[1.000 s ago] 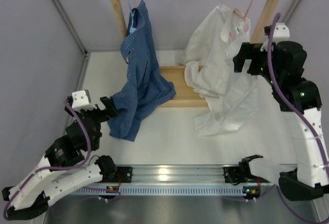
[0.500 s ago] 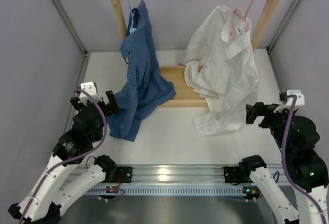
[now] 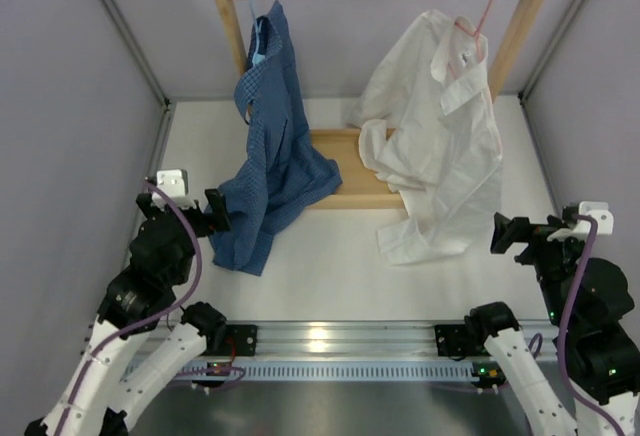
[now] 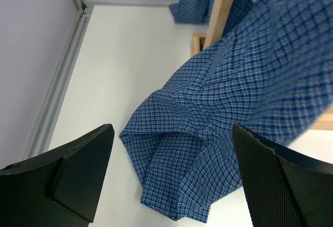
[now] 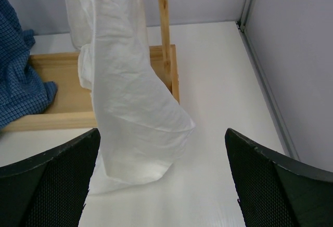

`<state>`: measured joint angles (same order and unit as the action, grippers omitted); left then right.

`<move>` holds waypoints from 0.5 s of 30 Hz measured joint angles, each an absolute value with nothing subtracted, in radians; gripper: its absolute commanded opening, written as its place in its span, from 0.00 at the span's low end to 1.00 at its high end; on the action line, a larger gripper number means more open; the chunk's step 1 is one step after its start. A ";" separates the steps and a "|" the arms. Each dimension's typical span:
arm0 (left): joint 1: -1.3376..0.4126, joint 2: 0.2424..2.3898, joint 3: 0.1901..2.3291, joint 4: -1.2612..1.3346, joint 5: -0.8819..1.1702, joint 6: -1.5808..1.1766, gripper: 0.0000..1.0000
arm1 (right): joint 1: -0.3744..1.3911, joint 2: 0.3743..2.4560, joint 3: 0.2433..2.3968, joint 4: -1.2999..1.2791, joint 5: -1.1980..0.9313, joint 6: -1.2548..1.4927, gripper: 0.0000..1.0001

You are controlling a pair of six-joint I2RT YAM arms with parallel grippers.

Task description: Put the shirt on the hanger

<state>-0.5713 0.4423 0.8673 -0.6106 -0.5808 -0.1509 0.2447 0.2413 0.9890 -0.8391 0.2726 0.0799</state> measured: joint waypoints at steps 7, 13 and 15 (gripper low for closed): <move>-0.224 0.474 0.813 -0.575 -0.376 -0.167 0.98 | 0.255 0.239 0.989 -0.839 0.294 0.079 0.99; -0.195 0.390 0.765 -0.575 -0.294 -0.166 0.98 | 0.261 0.240 0.989 -0.839 0.302 0.078 0.99; -0.195 0.366 0.764 -0.572 -0.279 -0.165 0.98 | 0.261 0.240 0.989 -0.839 0.306 0.078 0.99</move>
<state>-0.1947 0.3660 0.7639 -0.5716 -0.2790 -0.1654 0.2611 0.2398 0.9890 -0.8387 0.3061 0.0784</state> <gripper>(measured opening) 0.983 0.993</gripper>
